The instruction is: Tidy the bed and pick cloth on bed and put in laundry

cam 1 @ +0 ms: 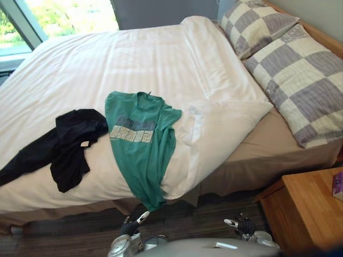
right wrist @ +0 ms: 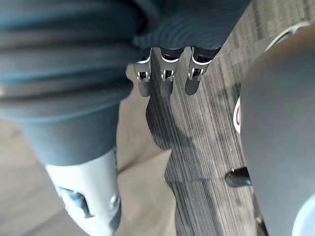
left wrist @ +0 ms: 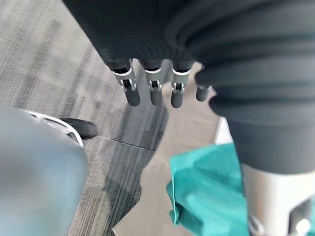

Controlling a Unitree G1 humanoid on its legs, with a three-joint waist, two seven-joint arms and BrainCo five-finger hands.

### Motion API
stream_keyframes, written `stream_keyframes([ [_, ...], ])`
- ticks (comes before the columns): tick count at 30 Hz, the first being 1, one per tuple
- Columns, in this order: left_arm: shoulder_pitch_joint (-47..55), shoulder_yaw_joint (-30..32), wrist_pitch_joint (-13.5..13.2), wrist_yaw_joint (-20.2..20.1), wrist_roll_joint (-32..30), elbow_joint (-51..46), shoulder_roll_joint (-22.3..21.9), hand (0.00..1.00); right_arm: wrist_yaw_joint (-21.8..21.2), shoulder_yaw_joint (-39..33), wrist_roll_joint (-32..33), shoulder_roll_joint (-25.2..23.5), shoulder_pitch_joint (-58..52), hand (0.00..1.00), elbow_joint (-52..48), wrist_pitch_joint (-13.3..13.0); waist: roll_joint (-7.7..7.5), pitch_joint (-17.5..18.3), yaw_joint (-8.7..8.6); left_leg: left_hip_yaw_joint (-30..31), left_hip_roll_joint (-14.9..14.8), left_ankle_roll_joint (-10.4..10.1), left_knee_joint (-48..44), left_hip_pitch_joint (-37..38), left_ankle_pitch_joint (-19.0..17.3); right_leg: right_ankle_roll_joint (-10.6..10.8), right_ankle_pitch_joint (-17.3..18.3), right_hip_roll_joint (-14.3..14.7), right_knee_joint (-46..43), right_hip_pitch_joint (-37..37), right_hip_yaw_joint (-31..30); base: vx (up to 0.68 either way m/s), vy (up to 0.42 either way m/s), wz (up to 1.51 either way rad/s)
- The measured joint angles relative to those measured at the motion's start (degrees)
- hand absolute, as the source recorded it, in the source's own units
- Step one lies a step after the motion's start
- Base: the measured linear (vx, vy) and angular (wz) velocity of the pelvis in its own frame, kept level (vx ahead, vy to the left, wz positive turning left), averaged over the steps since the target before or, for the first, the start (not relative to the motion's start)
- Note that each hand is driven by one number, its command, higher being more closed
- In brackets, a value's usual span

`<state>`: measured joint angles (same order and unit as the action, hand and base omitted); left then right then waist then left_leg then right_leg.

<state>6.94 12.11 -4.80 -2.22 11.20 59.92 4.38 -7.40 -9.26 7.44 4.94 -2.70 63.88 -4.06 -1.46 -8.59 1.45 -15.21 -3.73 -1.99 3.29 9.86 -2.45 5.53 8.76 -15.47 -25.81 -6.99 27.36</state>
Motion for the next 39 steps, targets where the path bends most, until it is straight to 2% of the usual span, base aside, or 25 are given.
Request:
stream_keyframes([
  [2, -0.4, -1.8, 1.6, -1.4, -2.1, 0.1, 2.3, 0.00, 0.6, -1.8, 2.1, -0.8, -0.2, 0.00, -0.7, -0.1, -0.94, -0.6, -1.18, 3.3, 0.6, 0.9, 0.3, 1.4, 0.3, -0.1, -4.2, -3.6, -15.0, 6.5, -5.2, 0.03, 0.043, 0.76],
  [3, -0.5, -2.3, 2.2, -1.6, -2.5, 0.1, 3.0, 0.00, 0.8, -2.3, 2.6, -1.2, -0.5, 0.00, -0.9, -0.1, -1.07, -0.6, -1.52, 3.5, 0.3, 1.0, 0.3, 1.4, 0.4, -0.1, -3.0, -3.2, -15.7, 7.1, -6.9, 0.06, 0.011, 0.72],
  [4, -0.6, -2.8, 3.4, -1.6, -3.5, 0.3, 3.5, 0.00, 0.8, -2.5, 2.7, -1.7, -0.6, 0.00, -1.2, -0.2, -1.19, -0.5, -1.49, 4.6, -0.5, 1.0, 0.2, 1.3, 0.4, 0.3, 0.8, -1.4, -12.5, 7.5, -9.3, 0.06, 0.019, 0.54],
  [5, -0.9, -2.9, 4.5, -1.6, -3.6, 0.9, 3.6, 0.00, 0.7, -2.6, 3.7, -2.0, -0.6, 0.00, -1.2, -0.2, -1.08, -0.6, -1.34, 5.0, -1.2, 0.9, 0.2, 1.2, 0.4, 0.1, 1.2, 0.4, -6.7, 7.4, -9.6, 0.04, 0.016, 0.39],
  [6, -1.1, -2.9, 5.1, -1.5, -3.6, 1.1, 3.7, 0.00, 0.7, -2.8, 4.7, -2.4, -0.6, 0.00, -1.1, -0.2, -1.07, -0.6, -1.19, 5.1, -1.5, 0.7, 0.3, 1.2, 0.4, 0.1, 0.7, 1.3, -3.2, 7.3, -9.9, 0.05, -0.025, 0.21],
  [7, -1.1, -2.8, 6.4, -1.3, -3.6, 1.1, 4.0, 0.00, 0.7, -3.5, 7.2, -3.0, -0.8, 0.00, -1.1, -0.2, -1.32, -0.5, -1.10, 5.5, -1.5, 0.2, 0.3, 1.2, 0.3, -0.1, -4.2, 3.3, 4.5, 6.7, -11.2, 0.06, -0.093, 0.12],
  [8, -1.2, -2.7, 7.3, -0.9, -3.6, 1.7, 3.9, 0.00, 0.9, -4.1, 9.9, -3.2, -1.7, 0.00, -1.1, -0.1, -1.52, 0.3, -1.41, 5.6, -1.4, -0.3, 0.9, 1.4, 0.3, 0.5, -5.9, 3.9, 8.8, 5.1, -11.5, 0.08, -0.134, 0.05],
  [10, -1.0, -2.5, 8.0, -0.2, -3.6, 2.3, 3.2, 0.00, 1.5, -5.0, 12.9, -3.0, -2.1, 0.00, -1.0, 0.1, -0.75, 1.0, -1.22, 4.8, -2.1, -1.1, 2.5, 2.1, 0.7, 0.7, -6.4, 5.3, 13.5, 3.3, -12.3, 0.05, -0.100, -0.18],
  [12, -0.6, -0.3, 8.3, 0.3, -3.6, 2.4, 2.3, 0.00, 3.9, -5.4, 16.9, -3.0, -2.1, 0.00, -1.0, 1.4, -0.18, 1.0, -1.03, 2.7, -2.3, -1.6, 2.6, 2.3, 0.6, 0.7, -6.4, 6.2, 18.6, 1.6, -12.5, -0.01, -0.090, -0.45],
  [16, 0.3, 2.3, 8.3, 0.7, -3.5, 2.4, 1.4, 0.00, 9.7, -6.4, 22.2, -3.1, -2.9, 0.00, -1.1, 2.4, 0.15, 1.8, -1.00, -0.1, -2.7, -2.5, 2.7, 3.5, 0.5, 0.5, -6.3, 7.3, 23.1, -0.4, -13.0, -0.03, -0.088, -0.35],
  [18, 0.6, 4.9, 8.4, 0.7, -3.8, 2.4, 1.1, 0.00, 14.4, -9.3, 23.8, -3.1, -4.2, 0.00, -1.5, 2.4, -0.04, 3.5, -0.80, -1.9, -3.0, -2.9, 2.8, 3.5, 0.5, 0.2, -6.3, 7.7, 24.6, -0.6, -13.0, -0.04, -0.044, -0.22],
  [22, 0.9, 8.8, 9.2, -0.5, -3.7, 2.3, 0.5, 0.00, 20.9, -15.2, 20.4, -1.5, -5.9, 0.00, -5.2, 1.1, -0.42, 5.1, -0.90, -6.2, -3.6, -3.6, 2.8, 3.4, 0.0, -0.2, -7.0, 7.6, 25.9, -0.7, -12.8, -0.06, -0.005, -0.07],
  [24, 1.2, 11.1, 9.3, -1.8, -3.7, 1.9, 0.6, 0.00, 23.2, -20.0, 18.5, 2.1, -6.0, 0.00, -11.0, -0.3, -0.90, 5.4, -1.11, -10.8, -4.1, -3.9, 2.7, 3.4, 0.2, 0.0, -7.1, 7.1, 26.1, -0.8, -12.2, -0.03, 0.024, 0.14],
  [25, 1.5, 11.4, 9.3, -2.2, -3.7, 1.8, 0.7, 0.00, 23.6, -21.0, 17.8, 3.5, -5.7, 0.00, -12.8, -0.6, -1.01, 5.6, -1.13, -11.2, -4.1, -3.9, 2.7, 3.4, 0.2, 0.2, -7.4, 7.1, 26.2, -0.8, -12.2, 0.00, 0.000, 0.00],
  [29, 4.9, 14.7, 9.1, -4.4, -3.4, 0.9, 1.7, 0.00, 23.4, -25.0, 12.5, 15.5, 1.3, 0.00, -26.6, -3.5, -2.34, 7.5, -2.04, -12.1, -3.9, -4.3, 2.7, 3.2, 0.2, 0.4, -8.0, 7.0, 27.1, -0.6, -12.4, 0.01, 0.017, -0.06],
  [30, 5.3, 14.8, 9.0, -4.6, -3.3, 0.8, 1.7, 0.00, 23.1, -25.1, 11.1, 17.8, 2.5, 0.00, -28.6, -4.0, -2.48, 7.8, -2.04, -12.1, -3.9, -4.3, 2.7, 3.1, 0.1, 0.4, -8.0, 7.1, 27.1, -0.5, -12.4, 0.06, -0.009, -0.01],
  [32, 6.6, 13.9, 8.9, -5.3, -2.6, 0.9, 1.7, 0.00, 21.2, -23.9, 6.8, 26.4, 8.8, 0.00, -32.0, -5.2, -2.69, 8.5, -2.02, -12.1, -4.0, -4.1, 2.7, 3.1, 0.3, 0.4, -8.0, 7.2, 27.3, -0.5, -12.3, 0.06, -0.014, 0.01],
  [33, 7.0, 11.9, 8.8, -5.5, -1.5, 0.9, 1.9, 0.00, 19.5, -21.6, 3.5, 31.6, 13.5, 0.00, -32.1, -5.3, -2.80, 8.7, -1.89, -12.0, -3.9, -4.1, 2.6, 3.0, 0.3, 0.4, -8.0, 7.3, 27.4, -0.5, -12.2, 0.05, -0.011, 0.06],
  [35, 7.1, 7.8, 8.8, -5.5, -0.8, 0.9, 2.3, 0.00, 16.5, -16.9, 1.3, 36.6, 18.9, 0.00, -33.8, -5.6, -2.63, 8.8, -1.86, -10.5, -3.6, -4.0, 2.7, 2.5, 0.7, 0.4, -8.0, 7.2, 27.7, -0.6, -11.3, 0.05, -0.022, 0.18],
  [37, 7.1, 4.2, 8.6, -5.3, -0.5, 0.8, 3.5, 0.00, 15.2, -13.6, -0.4, 36.3, 21.2, 0.00, -40.1, -5.6, -3.17, 8.8, -1.91, -9.2, -3.7, -3.9, 2.5, 1.7, 1.1, 0.4, -8.0, 7.4, 27.9, -0.5, -10.5, 0.03, -0.031, 0.27],
  [39, 7.3, 1.1, 8.2, -4.9, 0.8, 0.0, 4.0, 0.00, 13.6, -9.2, -2.8, 31.5, 21.2, 0.00, -49.3, -5.0, -2.81, 8.6, -1.64, -8.4, -3.5, -3.8, 2.3, 1.5, 1.2, 0.4, -8.0, 7.3, 27.9, -0.4, -9.9, 0.05, -0.017, 0.20],
])
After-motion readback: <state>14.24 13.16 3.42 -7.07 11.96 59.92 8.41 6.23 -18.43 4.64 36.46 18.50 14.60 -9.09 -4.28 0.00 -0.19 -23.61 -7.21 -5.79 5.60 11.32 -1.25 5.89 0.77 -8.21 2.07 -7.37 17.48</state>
